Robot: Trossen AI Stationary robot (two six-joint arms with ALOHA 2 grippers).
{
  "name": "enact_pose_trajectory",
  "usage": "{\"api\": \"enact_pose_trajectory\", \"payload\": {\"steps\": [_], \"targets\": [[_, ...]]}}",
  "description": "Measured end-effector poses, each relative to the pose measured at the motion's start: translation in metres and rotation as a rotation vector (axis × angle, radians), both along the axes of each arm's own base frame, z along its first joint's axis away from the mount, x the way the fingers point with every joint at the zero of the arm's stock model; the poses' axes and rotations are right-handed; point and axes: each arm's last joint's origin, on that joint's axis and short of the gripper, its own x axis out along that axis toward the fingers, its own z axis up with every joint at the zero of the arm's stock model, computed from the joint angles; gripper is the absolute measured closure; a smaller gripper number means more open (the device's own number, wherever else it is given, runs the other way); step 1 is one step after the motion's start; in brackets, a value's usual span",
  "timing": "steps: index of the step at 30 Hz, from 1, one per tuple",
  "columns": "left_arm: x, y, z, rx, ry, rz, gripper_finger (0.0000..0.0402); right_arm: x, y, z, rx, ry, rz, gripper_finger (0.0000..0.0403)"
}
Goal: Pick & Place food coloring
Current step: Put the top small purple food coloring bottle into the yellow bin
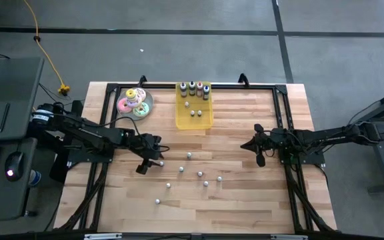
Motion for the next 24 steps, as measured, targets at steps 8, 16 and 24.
{"api": "enact_pose_trajectory", "payload": {"steps": [8,16,24], "targets": [[-0.0001,0.0000,-0.0001,-0.004,0.003,0.001,0.0287,0.0000,0.0000,0.0000,0.000,0.000,0.000,0.0402],[0.0001,-0.0001,0.0001,-0.026,0.007,0.021,0.0327,0.0000,0.0000,-0.0001,0.000,0.000,0.000,0.0402],[0.0006,-0.0002,0.0007,-0.056,0.012,0.052,0.0357,0.0000,0.0000,0.0000,0.000,0.000,0.000,0.0402]]}}
